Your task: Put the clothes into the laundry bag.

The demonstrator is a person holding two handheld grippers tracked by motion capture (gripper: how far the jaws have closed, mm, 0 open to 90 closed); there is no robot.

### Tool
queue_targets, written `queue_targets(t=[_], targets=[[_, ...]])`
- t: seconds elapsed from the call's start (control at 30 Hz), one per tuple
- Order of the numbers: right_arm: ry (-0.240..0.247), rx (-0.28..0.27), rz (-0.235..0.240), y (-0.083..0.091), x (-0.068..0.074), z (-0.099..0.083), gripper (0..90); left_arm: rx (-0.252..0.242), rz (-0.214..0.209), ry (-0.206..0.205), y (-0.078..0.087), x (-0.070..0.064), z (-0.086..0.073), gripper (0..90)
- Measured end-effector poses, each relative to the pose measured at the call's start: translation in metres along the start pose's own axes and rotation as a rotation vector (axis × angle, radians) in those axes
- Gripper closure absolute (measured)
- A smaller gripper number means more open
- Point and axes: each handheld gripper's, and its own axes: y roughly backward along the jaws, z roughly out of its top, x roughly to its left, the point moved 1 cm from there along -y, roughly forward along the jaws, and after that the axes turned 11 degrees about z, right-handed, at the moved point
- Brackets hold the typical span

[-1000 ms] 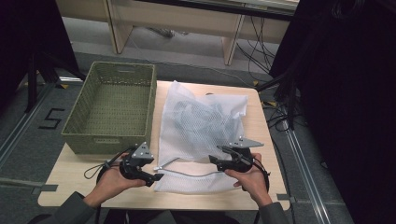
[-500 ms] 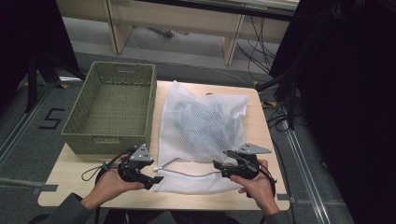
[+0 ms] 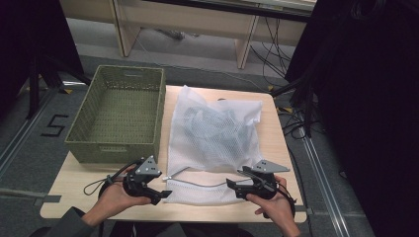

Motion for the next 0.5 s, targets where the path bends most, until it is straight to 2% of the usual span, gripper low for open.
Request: queue_targets(t=[0.03,0.13,0.2,0.27,0.3,0.33,0.43,0.47,0.5], targets=[[-0.003,0.006,0.002,0.001,0.002,-0.001,21.4,-0.001,0.003,-0.015,0.001,0.0,0.0,27.1],[0.013,0.024,0.007,0.003,0.004,-0.004,21.1,0.004,0.002,-0.013,0.001,-0.003,-0.002,27.0],[-0.014,0.031,0.016,0.005,0.012,-0.009,21.1,0.005,0.0,-0.01,0.002,-0.006,-0.003,26.9],[-0.008,0.031,0.014,0.006,0.013,-0.01,21.1,0.004,-0.007,-0.018,0.004,-0.009,-0.004,26.7],[-0.022,0.036,0.015,0.01,0.017,-0.013,21.1,-0.004,-0.011,-0.034,0.005,-0.011,-0.005,26.7],[0.01,0.031,0.011,0.01,0.015,-0.015,21.1,-0.004,-0.017,-0.019,0.006,-0.014,-0.006,26.6],[-0.001,0.042,0.018,0.013,0.017,-0.018,21.1,0.001,-0.018,-0.028,0.007,-0.018,-0.008,26.5],[-0.01,0.042,0.008,0.015,0.019,-0.021,21.1,0.001,-0.024,-0.029,0.007,-0.021,-0.01,26.5],[-0.004,0.047,0.007,0.017,0.019,-0.022,21.1,0.004,-0.025,-0.048,0.007,-0.022,-0.01,26.5]])
